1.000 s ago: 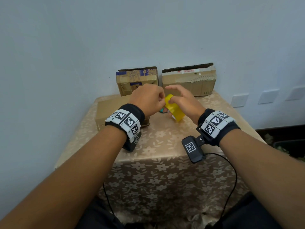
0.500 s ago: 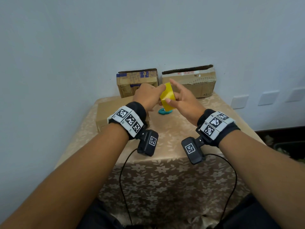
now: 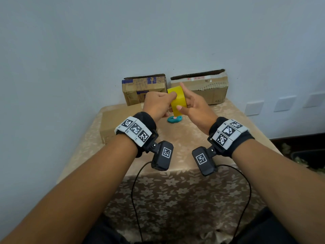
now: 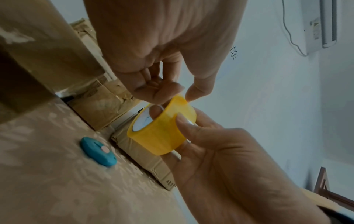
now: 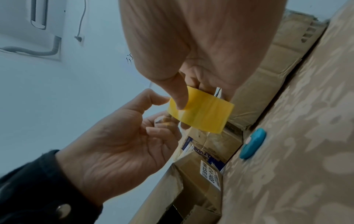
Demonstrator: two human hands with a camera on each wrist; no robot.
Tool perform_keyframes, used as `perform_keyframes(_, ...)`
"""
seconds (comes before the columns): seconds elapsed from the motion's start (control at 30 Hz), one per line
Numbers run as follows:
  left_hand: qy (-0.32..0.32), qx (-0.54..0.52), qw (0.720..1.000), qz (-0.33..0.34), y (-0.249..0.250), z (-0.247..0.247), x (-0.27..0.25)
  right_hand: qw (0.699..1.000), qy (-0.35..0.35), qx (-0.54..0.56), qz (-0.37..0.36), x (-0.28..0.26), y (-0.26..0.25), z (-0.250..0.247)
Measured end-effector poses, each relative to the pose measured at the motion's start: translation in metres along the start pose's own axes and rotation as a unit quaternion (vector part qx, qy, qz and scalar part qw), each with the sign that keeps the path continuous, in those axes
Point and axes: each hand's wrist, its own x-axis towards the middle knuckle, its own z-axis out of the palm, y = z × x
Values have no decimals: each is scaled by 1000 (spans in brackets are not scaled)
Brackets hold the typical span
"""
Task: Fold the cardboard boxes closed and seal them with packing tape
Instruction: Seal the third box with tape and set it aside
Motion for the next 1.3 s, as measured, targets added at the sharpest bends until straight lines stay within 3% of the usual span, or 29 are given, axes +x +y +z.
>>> perform_keyframes(0.27, -6, 20, 999, 34, -3, -1, -1, 1000, 4, -17, -2, -1, -2, 3)
perform_keyframes(0.6, 21, 16, 1000, 5, -3, 9, -4, 999, 3, -36, 3, -6, 2, 8)
perform_keyframes(0.77, 31, 54, 997, 34, -8, 3, -7, 998, -1, -64, -8, -8, -4, 8)
perform_keyframes(0.9, -8, 8, 999, 31, -5, 2, -8, 999, 21, -47, 1, -5, -7, 6)
perform_keyframes(1.3, 18, -4, 999, 33, -8, 8, -11, 997, 26, 23, 63, -8, -9, 9)
